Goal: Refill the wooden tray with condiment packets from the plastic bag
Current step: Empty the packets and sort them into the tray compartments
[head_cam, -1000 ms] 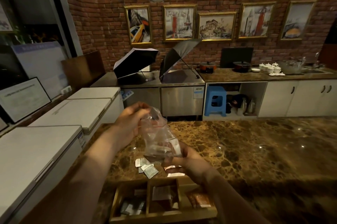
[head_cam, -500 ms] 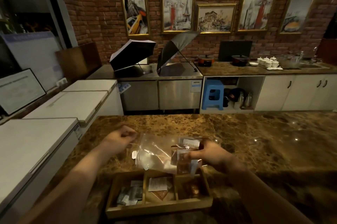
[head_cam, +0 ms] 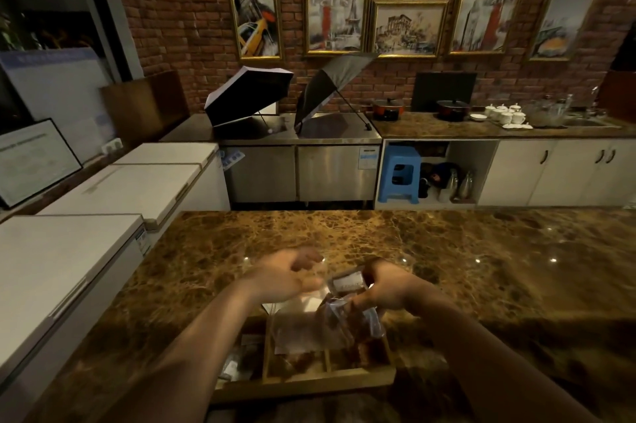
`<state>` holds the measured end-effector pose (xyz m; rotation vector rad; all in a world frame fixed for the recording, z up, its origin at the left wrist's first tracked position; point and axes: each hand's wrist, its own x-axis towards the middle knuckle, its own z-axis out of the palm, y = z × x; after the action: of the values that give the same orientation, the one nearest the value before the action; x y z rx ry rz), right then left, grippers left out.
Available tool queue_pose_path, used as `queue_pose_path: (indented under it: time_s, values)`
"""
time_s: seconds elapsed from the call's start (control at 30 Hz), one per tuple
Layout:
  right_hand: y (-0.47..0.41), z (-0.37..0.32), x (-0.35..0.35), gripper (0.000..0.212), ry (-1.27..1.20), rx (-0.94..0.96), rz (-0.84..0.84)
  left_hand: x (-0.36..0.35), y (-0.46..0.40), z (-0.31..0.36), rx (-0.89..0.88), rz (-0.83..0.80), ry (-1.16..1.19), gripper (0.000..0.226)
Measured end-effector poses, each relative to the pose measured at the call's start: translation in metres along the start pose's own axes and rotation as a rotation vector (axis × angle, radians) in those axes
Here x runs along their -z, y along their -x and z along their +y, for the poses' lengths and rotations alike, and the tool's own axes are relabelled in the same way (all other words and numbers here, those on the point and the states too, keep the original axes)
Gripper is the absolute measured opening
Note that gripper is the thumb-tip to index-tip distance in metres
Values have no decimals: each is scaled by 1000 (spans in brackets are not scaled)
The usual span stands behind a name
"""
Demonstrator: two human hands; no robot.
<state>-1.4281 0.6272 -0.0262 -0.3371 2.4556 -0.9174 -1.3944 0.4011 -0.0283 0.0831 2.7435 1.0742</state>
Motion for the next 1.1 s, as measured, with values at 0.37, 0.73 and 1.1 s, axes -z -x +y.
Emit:
queue_pose_path:
  time_s: [0.37,0.73,1.1]
  values:
    - [-7,-15,-1,52,185,-7,11,-29,-9,3,-91,-22,-4,32]
    - [-4,-53,17,67,348,125,13,-10,-6,5,-111,43,179,29]
    - [-7,-51,11,45,148,202,63,1,-2,-9,-100,129,255,22]
